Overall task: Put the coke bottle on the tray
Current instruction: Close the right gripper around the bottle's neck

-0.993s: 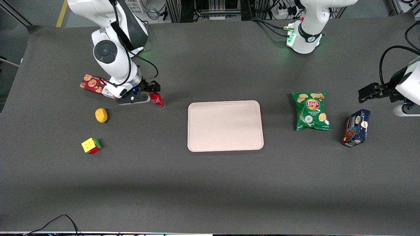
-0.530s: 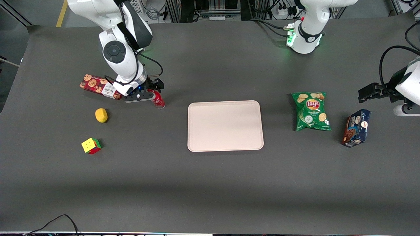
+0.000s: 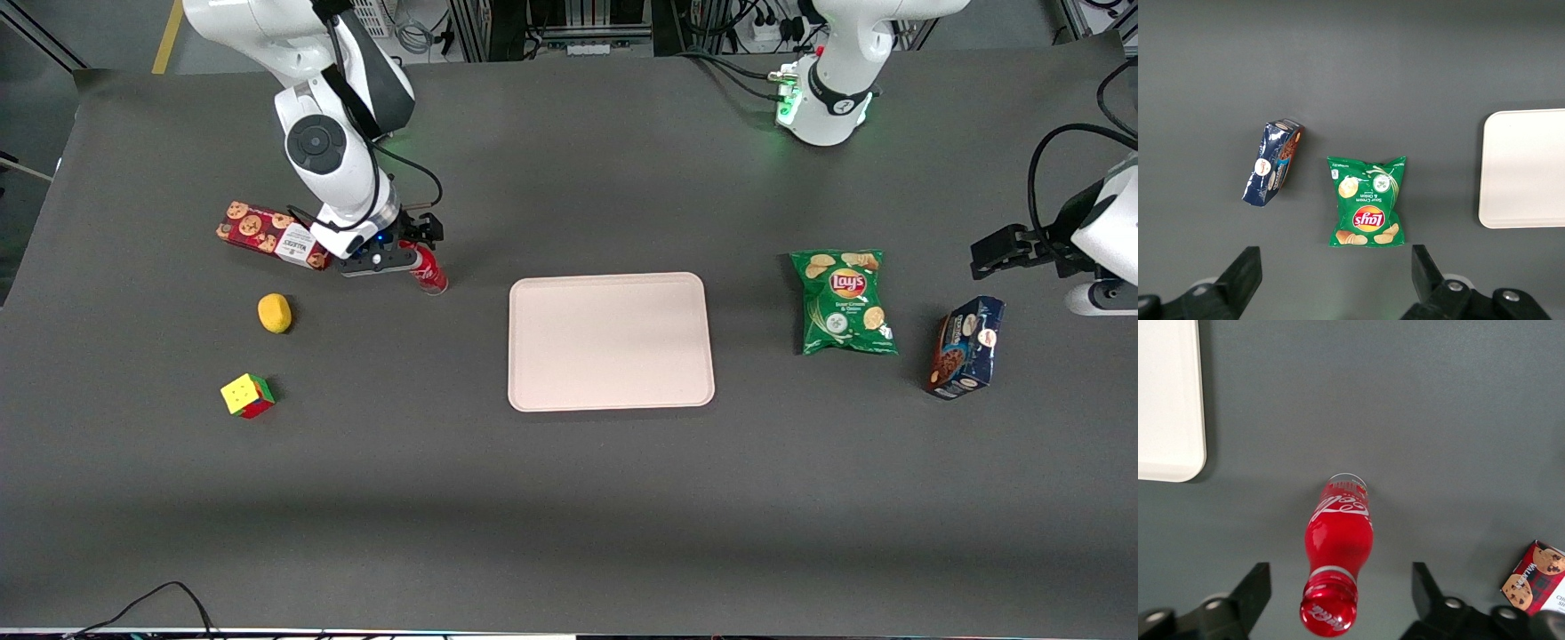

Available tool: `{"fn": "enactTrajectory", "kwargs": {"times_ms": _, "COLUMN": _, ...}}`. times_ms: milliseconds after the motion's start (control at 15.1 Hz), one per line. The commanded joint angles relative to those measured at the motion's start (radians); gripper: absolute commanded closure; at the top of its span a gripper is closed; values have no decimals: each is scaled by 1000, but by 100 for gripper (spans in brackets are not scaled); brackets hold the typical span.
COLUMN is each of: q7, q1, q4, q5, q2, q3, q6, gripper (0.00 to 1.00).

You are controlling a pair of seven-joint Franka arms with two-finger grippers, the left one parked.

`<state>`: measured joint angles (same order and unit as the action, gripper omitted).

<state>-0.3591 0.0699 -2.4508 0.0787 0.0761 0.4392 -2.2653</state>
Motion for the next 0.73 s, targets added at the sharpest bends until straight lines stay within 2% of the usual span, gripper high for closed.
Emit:
{"fn": "enactTrajectory", "kwargs": {"times_ms": 0, "q7": -20, "q1": -4, "q4": -16, "q5": 18, "q2": 13, "q3": 12, "q6": -17, "gripper": 15}}
{"fn": "enactTrajectory", "kwargs": {"times_ms": 199, "q7": -20, "q1": -4, "q4": -19, "q5": 18, "q2": 11, "q3": 13, "q6": -19, "gripper": 31}}
{"fn": "enactTrajectory", "kwargs": {"times_ms": 464, "q7": -20, "q1": -4, "q4": -19, "q5": 18, "q2": 11, "q3": 21, "q6": -16, "gripper": 47}}
{"fn": "enactTrajectory", "kwargs": {"times_ms": 662, "q7": -20, "q1": -2, "q4": -17, "q5": 18, "q2": 11, "q3": 21, "q6": -14, "gripper": 80}}
